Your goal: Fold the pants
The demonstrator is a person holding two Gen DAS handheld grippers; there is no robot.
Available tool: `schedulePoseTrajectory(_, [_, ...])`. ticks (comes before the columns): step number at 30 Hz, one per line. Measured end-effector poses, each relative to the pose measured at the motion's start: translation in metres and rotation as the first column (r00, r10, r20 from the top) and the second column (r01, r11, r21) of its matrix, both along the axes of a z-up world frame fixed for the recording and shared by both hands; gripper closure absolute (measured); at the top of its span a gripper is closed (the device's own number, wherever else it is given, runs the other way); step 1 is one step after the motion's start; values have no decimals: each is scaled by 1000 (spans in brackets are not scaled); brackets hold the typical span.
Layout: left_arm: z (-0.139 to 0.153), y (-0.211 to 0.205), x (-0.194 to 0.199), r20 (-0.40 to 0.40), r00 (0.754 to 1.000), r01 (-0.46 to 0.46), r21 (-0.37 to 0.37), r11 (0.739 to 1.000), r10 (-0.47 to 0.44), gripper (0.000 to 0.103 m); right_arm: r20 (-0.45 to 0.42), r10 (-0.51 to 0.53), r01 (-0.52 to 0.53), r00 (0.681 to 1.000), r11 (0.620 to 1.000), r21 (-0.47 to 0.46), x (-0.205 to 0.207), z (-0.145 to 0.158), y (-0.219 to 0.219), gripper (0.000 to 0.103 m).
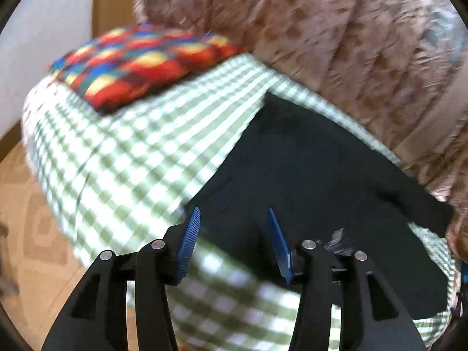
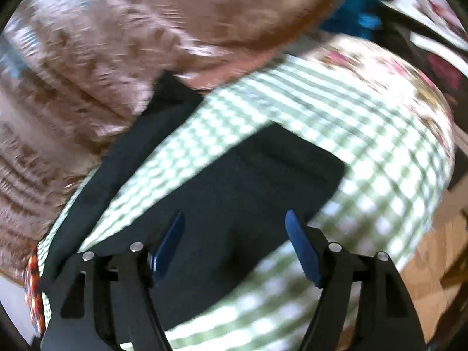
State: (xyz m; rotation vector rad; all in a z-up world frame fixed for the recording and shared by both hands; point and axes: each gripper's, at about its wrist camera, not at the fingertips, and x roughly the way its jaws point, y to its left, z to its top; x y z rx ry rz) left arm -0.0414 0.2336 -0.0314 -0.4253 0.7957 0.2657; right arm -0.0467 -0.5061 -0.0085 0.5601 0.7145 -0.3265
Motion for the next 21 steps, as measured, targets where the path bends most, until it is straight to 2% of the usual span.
schedulePoseTrajectory(3, [-3,-23,15,17,993,121,-10,993,-121,56,39,194,-195,980,980,22,32,6,52,29])
schedulePoseTrajectory(5, [-20,-38,31,-35,985,168,-17,986,-169,57,41,313,-315,949,948,51,53,-1,89,30])
schedulePoseTrajectory(8, [-57,-42,52,-173,975,134,-39,990,-138,66,24,464,-464,885,878,116,83,-22,141,30])
schedulePoseTrajectory(10, [-64,-37,49,-157,978,130,-59,990,-138,66,-17,545,-538,838,832,133,100,-43,172,30])
schedulePoseTrajectory(12, [-58,-33,48,-143,978,140,-76,987,-150,66,-83,576,-561,813,814,151,110,-66,187,29])
schedulePoseTrajectory(13, [-47,-27,50,-101,982,150,-111,982,-161,66,-98,576,-562,812,815,138,113,-75,189,29])
schedulePoseTrajectory(15, [-26,-14,62,-26,986,157,-133,979,-162,65,-79,591,-582,802,805,117,111,-76,190,25])
schedulePoseTrajectory(17, [-10,-5,82,16,987,162,-157,974,-161,65,-68,602,-591,796,796,131,112,-78,186,24])
schedulePoseTrajectory(19, [6,8,116,56,985,168,-201,965,-160,57,-52,604,-591,795,791,156,112,-80,179,24])
schedulePoseTrajectory(21, [18,17,146,77,983,182,-223,958,-169,56,-51,601,-588,797,793,161,111,-79,182,24])
